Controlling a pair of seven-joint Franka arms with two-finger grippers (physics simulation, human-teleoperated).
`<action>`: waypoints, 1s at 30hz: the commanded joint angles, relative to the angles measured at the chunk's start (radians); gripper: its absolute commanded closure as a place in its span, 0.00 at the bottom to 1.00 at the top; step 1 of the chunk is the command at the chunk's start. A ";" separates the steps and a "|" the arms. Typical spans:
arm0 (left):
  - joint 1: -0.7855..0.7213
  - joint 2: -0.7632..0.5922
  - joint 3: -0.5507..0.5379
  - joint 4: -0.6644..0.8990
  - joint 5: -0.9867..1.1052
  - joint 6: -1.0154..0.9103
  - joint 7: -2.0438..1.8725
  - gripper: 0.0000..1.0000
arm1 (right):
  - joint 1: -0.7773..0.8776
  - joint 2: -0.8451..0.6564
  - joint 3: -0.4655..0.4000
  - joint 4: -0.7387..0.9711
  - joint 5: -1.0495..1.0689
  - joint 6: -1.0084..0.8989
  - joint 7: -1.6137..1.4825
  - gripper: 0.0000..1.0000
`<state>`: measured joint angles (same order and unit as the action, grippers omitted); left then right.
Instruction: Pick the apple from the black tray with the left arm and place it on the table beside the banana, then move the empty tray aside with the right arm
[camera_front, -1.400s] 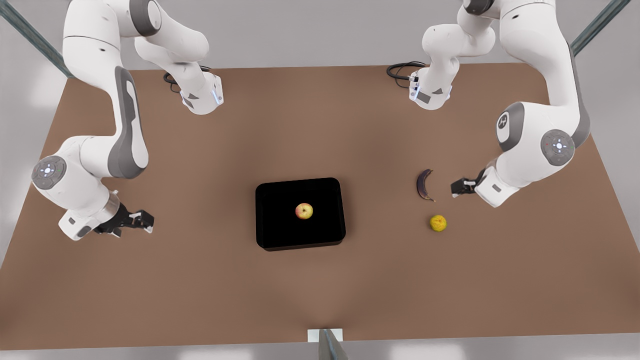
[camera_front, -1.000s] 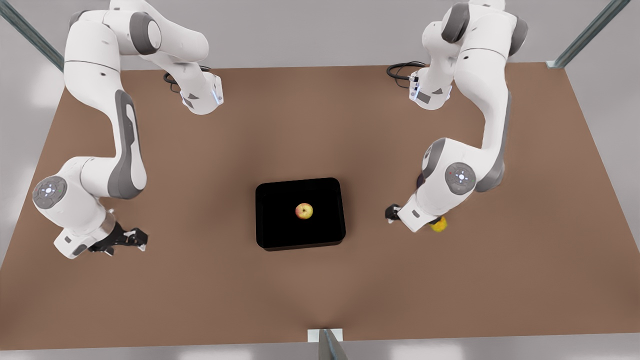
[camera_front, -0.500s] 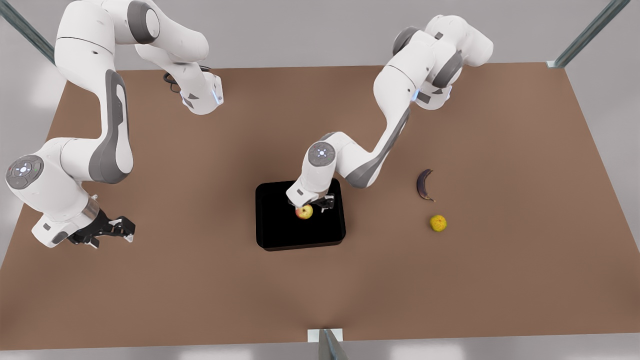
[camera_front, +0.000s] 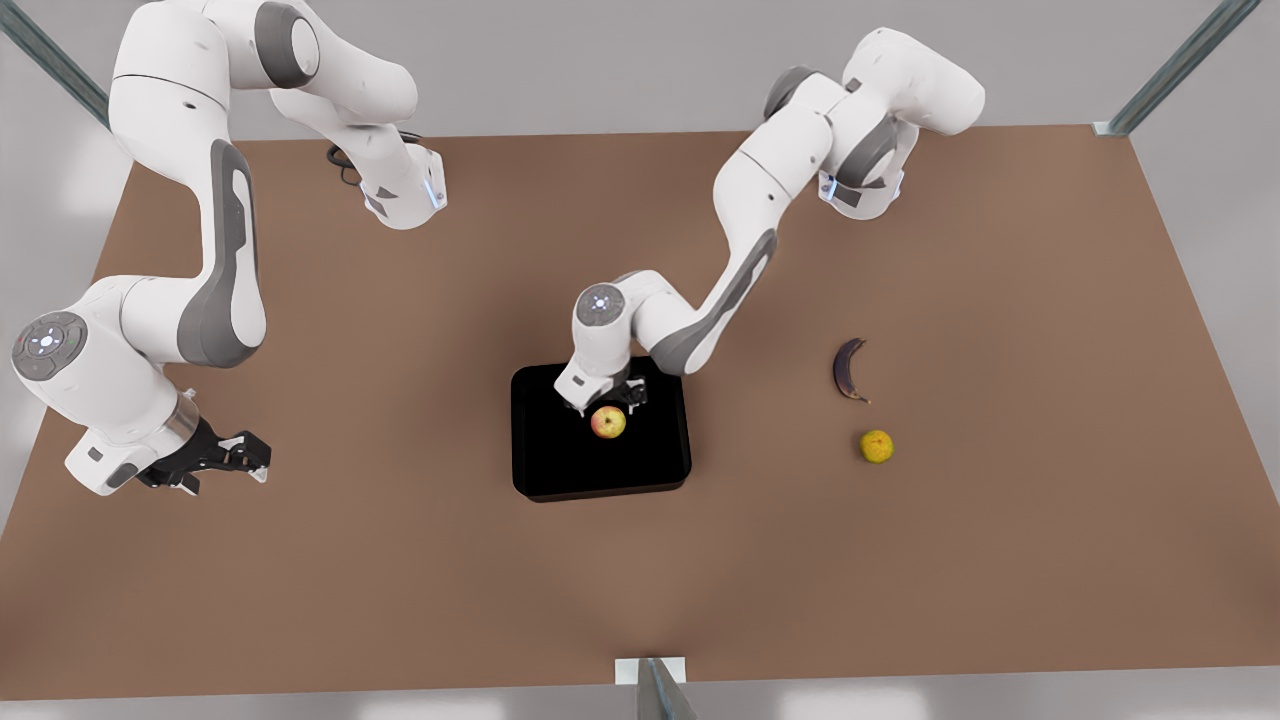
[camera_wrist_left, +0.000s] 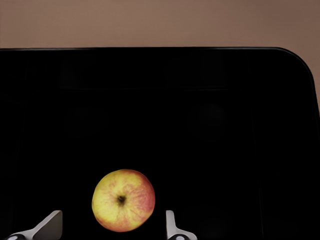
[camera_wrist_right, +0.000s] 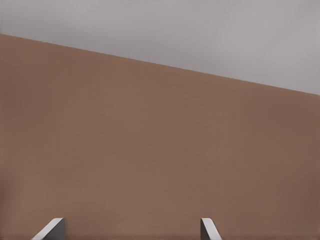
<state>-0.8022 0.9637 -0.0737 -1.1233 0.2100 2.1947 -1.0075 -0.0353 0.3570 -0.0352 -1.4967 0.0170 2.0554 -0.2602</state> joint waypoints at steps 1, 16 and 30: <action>-0.002 0.015 0.000 -0.001 0.034 0.051 -0.217 0.00 | 0.000 -0.001 0.000 0.001 0.001 -0.001 -0.014 0.00; 0.001 0.073 0.009 -0.023 0.065 0.189 -0.257 0.00 | 0.000 0.000 0.000 0.001 0.000 -0.001 -0.014 0.00; 0.069 -0.259 0.002 -0.257 0.003 -0.046 -0.127 0.28 | 0.012 -0.001 0.020 0.001 0.005 -0.006 -0.011 0.00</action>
<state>-0.7364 0.7270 -0.0720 -1.3685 0.2573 2.2594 -1.1992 -0.0262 0.3555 -0.0196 -1.4962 0.0162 2.0500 -0.2689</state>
